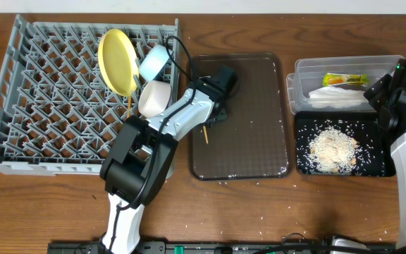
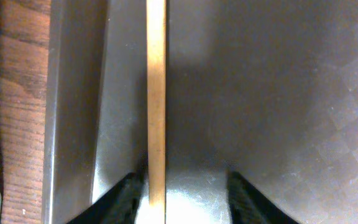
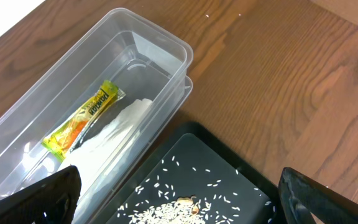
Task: Sort waste into correct bins and load items into the dishwasher
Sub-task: 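Grasp second wooden chopstick on tray with left gripper, then insert second chopstick into rack and release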
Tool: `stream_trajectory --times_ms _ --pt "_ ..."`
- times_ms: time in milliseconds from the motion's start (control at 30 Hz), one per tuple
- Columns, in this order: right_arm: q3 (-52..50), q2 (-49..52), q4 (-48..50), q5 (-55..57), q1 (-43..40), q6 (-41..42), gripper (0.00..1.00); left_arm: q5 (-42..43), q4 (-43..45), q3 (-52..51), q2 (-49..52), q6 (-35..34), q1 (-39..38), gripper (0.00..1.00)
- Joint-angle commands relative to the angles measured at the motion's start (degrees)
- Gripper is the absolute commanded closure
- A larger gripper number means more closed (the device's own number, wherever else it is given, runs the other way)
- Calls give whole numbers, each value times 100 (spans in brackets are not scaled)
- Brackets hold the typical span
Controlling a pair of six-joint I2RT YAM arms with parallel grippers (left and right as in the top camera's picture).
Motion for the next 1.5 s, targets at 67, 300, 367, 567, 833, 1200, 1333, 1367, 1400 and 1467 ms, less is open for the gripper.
stream_trajectory --times_ms 67,300,367,567,833,1200,1333,1367,1400,1467 --pt "9 28 -7 98 -7 72 1 79 -11 28 236 -48 4 92" --pt "9 28 -9 98 -7 72 1 190 -57 87 -188 590 7 93" --pt "9 28 -7 98 -7 72 1 227 -66 96 -562 942 11 93" --pt "9 28 -7 98 -7 72 1 118 -988 94 -2592 2535 190 93" --pt "9 28 -9 98 -7 72 1 -1032 -2706 -205 -3169 3515 1464 93" --pt "9 28 -7 98 -7 72 1 -1029 -2177 -789 -2260 4076 2398 74" --pt "9 28 -7 98 -7 72 1 -1029 -2181 -787 -2203 4074 2396 62" --pt "9 28 -7 98 -7 72 1 -1029 -2218 -778 -2205 4072 2396 62" --pt "9 28 -9 98 -7 72 1 -1029 -2334 -741 -2240 4004 2396 62" --pt "9 31 -9 98 -7 72 1 -944 -2599 -588 -2474 3711 2396 60"
